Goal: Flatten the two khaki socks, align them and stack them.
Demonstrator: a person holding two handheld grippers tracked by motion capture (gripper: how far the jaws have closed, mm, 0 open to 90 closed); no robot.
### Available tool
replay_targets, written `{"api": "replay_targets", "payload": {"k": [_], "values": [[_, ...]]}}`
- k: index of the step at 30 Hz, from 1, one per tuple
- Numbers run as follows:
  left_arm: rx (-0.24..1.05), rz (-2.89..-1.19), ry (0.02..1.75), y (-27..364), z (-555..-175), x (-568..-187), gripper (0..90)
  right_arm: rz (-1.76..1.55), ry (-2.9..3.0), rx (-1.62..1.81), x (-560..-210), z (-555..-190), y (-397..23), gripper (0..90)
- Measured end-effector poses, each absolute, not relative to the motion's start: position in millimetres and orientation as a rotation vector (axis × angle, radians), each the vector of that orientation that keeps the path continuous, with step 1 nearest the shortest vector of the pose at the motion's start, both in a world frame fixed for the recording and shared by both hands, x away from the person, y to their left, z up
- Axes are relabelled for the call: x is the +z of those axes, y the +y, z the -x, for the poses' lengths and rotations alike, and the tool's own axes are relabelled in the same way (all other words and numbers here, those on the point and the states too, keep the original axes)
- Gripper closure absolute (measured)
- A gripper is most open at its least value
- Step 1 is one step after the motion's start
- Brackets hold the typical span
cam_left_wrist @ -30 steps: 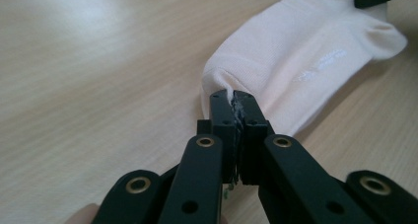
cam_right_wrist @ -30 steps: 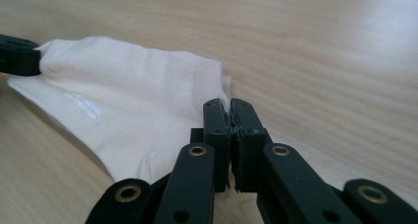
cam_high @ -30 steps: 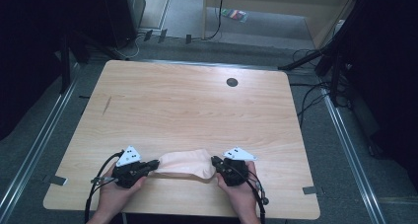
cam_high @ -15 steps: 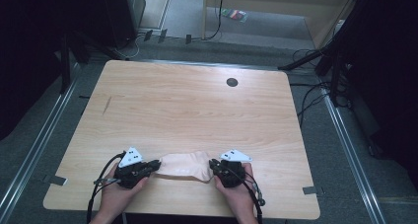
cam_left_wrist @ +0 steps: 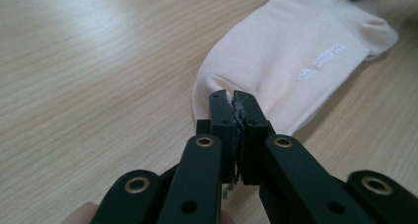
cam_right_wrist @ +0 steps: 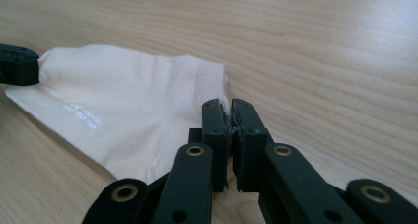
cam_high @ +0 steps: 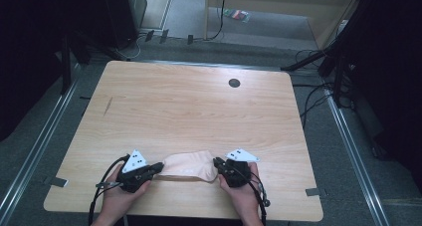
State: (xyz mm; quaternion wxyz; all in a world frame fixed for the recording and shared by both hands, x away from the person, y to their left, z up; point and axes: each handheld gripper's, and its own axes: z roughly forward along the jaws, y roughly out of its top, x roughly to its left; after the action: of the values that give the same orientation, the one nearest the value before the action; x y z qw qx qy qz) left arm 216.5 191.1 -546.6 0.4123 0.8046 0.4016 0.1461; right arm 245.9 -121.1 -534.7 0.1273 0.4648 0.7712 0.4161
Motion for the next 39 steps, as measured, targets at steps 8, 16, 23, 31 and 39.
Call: {"api": "replay_targets", "payload": {"k": [8, 16, 23, 31, 39], "values": [[0.387, -2.032, 1.007, 190.0, -216.6, -548.6, 85.4, -1.36, 2.266, 1.184, -541.3, -248.4, -120.3, 84.6], [0.356, -1.933, 1.023, 195.1, -217.6, -545.2, 49.1, -1.32, 2.215, 1.267, -538.8, -247.2, -122.3, 49.4], [0.324, -1.828, 0.962, 200.2, -212.9, -537.6, 71.1, -1.293, 2.163, 1.363, -532.6, -239.8, -118.7, 63.8], [0.294, -1.945, 1.026, 185.2, -221.7, -550.4, 86.5, -1.219, 2.325, 1.375, -541.9, -233.7, -90.1, 89.7], [0.296, -1.973, 1.011, 181.8, -221.6, -552.8, 80.3, -1.27, 2.384, 1.306, -552.6, -238.8, -88.3, 86.7]]}}
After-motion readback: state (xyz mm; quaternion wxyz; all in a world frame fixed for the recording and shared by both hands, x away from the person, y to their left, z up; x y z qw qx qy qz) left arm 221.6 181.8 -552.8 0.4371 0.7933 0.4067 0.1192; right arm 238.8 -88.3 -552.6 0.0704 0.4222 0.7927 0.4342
